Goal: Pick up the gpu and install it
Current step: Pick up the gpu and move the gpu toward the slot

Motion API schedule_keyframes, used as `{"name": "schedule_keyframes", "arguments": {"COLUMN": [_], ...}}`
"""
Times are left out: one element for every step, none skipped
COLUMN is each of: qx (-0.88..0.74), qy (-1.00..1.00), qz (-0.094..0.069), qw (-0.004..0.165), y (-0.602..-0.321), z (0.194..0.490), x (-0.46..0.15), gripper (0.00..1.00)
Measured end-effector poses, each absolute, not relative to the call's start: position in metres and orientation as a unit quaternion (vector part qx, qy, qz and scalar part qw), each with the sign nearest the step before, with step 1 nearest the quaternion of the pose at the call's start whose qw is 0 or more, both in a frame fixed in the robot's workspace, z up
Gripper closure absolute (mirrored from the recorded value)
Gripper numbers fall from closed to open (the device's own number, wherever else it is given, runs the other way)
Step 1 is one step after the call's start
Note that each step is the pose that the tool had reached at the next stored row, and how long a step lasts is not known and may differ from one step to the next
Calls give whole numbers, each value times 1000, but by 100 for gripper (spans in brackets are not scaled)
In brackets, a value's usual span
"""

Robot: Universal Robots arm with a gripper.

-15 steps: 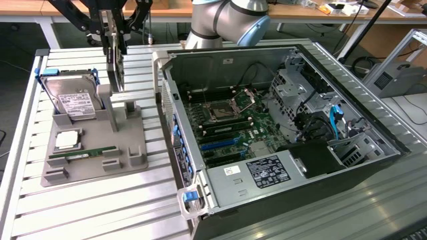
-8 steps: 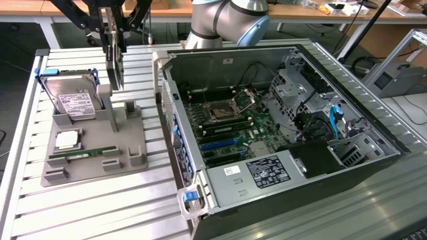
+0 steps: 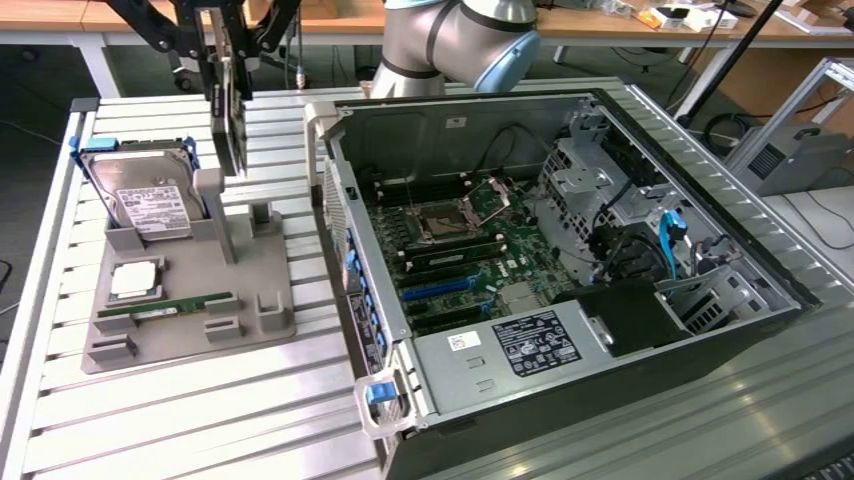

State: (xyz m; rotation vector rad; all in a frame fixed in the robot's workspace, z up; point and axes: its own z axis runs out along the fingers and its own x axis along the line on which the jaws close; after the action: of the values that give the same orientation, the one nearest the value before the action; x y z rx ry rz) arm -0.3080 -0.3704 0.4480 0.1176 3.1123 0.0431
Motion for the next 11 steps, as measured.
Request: {"name": "schedule_keyframes", "arguments": {"qx": [38, 38, 38, 38, 38, 38, 38, 38, 38, 38, 38], "qy": [999, 999, 999, 999, 999, 999, 999, 999, 999, 999, 999], "qz": [14, 14, 14, 14, 14, 14, 14, 14, 14, 14, 14], "qw": [13, 13, 13, 13, 13, 13, 13, 13, 13, 13, 13], "y": [-370, -370, -370, -370, -370, -370, -370, -370, -370, -370, -370], "z": [448, 449, 449, 450, 450, 451, 451, 452, 452, 453, 453], "x": [-308, -308, -308, -308, -308, -308, -308, -308, -308, -308, -308], "gripper": [70, 70, 70, 70, 70, 70, 70, 70, 70, 70, 70]}}
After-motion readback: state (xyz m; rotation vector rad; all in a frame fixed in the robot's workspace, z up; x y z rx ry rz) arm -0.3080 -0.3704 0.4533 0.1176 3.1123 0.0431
